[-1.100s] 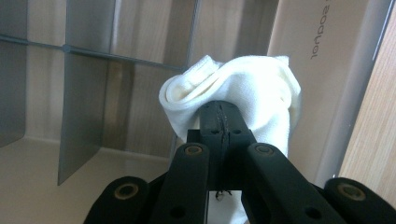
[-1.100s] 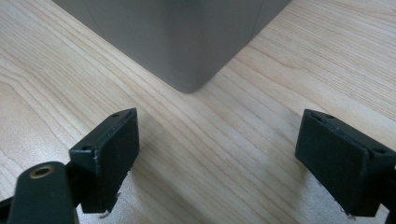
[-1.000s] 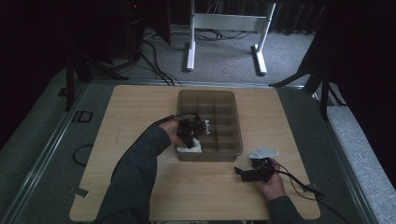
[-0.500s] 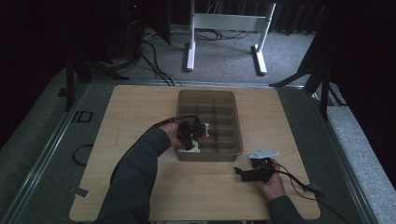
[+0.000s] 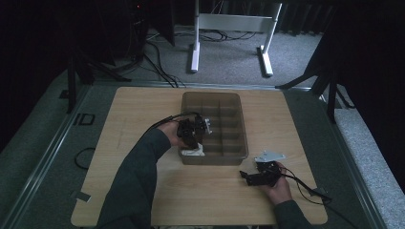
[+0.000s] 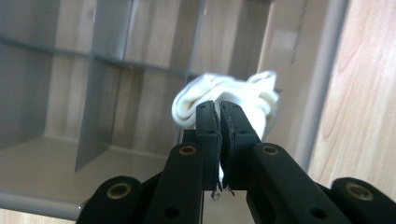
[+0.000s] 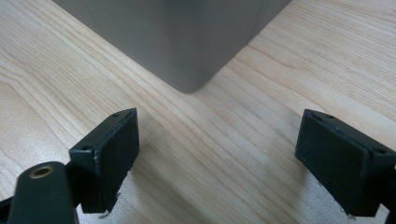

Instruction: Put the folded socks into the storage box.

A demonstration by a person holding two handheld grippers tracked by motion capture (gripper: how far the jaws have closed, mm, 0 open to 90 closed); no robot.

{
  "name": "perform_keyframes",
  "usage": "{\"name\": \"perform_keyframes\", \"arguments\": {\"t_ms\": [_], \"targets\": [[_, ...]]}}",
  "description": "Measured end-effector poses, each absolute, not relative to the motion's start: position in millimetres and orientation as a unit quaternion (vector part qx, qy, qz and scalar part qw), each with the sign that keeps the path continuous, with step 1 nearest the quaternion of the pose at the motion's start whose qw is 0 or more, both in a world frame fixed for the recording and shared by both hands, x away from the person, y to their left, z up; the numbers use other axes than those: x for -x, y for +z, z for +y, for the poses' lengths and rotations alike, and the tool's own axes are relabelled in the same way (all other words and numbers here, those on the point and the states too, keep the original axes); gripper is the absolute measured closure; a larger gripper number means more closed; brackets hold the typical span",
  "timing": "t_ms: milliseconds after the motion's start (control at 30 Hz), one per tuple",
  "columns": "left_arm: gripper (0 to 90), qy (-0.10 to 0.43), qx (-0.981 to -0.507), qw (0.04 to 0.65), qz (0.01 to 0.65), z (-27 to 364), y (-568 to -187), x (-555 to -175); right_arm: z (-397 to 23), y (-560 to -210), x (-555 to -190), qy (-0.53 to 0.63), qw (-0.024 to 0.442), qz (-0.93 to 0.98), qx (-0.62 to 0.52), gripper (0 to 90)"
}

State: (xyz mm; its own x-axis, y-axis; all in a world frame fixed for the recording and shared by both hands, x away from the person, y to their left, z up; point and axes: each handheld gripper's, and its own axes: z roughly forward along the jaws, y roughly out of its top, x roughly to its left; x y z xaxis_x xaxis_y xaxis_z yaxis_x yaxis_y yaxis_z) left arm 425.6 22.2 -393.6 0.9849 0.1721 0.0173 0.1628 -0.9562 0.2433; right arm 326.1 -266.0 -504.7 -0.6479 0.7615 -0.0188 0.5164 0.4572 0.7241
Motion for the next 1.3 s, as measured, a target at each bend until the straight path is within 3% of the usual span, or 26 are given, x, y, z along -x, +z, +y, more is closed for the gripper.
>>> {"name": "perform_keyframes", "arguments": {"t_ms": [733, 1300], "targets": [[90.0, 0.021, -0.993, 0.082, 0.079, 6.6, -413.8, -426.4, -266.0, -504.7, -326.0, 0.354, 0.173, 0.836, -0.382, 13.2], [90.0, 0.004, -0.989, 0.1, 0.105, 11.6, -433.3, -428.1, -266.0, -504.7, -326.0, 0.354, 0.173, 0.836, -0.382, 13.3]]}}
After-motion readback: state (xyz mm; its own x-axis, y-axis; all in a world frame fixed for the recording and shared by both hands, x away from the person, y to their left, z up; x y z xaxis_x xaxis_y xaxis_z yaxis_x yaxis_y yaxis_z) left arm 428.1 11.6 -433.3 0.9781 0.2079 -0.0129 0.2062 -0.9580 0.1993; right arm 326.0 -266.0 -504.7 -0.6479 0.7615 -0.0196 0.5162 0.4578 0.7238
